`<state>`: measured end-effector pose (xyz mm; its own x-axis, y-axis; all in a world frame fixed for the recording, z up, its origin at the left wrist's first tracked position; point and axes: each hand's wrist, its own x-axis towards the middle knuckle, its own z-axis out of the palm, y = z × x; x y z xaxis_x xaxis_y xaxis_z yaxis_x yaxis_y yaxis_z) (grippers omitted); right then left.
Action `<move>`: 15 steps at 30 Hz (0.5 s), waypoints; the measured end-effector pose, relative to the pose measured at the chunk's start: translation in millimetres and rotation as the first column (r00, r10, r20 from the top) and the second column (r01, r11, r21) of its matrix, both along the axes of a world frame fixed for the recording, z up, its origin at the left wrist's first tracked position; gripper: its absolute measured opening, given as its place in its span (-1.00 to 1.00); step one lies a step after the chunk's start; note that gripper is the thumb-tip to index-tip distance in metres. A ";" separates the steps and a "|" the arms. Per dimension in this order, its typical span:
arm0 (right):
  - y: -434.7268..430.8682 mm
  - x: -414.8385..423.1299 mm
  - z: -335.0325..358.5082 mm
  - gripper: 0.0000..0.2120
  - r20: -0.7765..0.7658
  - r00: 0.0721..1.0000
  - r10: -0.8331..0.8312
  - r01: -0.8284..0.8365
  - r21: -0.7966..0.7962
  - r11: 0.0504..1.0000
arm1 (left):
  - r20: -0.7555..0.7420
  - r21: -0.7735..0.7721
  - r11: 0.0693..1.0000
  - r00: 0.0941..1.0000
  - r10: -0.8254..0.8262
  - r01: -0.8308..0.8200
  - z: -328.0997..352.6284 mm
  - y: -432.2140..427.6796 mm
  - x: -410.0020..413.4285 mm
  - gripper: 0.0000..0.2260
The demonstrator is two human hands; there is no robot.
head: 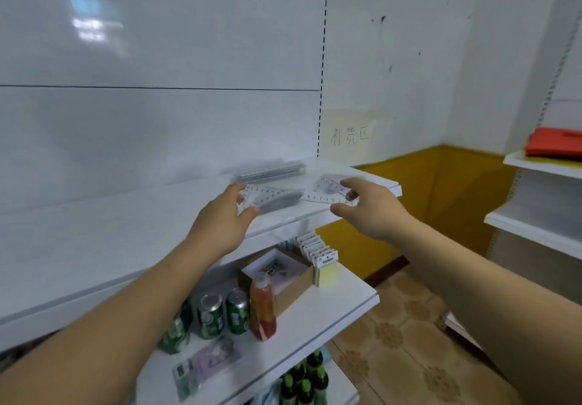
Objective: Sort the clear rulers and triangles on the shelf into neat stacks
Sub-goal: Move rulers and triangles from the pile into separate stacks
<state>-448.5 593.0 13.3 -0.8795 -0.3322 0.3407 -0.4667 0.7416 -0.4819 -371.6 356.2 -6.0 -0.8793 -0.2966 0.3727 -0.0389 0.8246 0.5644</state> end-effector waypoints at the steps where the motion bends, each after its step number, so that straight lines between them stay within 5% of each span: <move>1: 2.0 -11.4 -4.0 -0.41 0.006 1.000 -0.004 0.004 -0.010 1.000 | 0.001 -0.011 1.000 1.000 0.006 -0.006 -1.0 2.7 -10.4 -0.53; 9: -7.7 -107.0 -18.2 -0.42 0.007 1.000 0.004 -0.004 0.010 1.000 | 0.079 -0.243 0.969 0.995 0.066 -0.045 -6.7 2.4 -83.0 -0.61; 15: -2.1 -178.7 -7.5 -0.44 0.032 0.999 0.021 -0.024 0.102 0.994 | 0.139 -0.239 0.967 0.982 0.130 -0.094 -10.1 1.0 -111.6 -0.66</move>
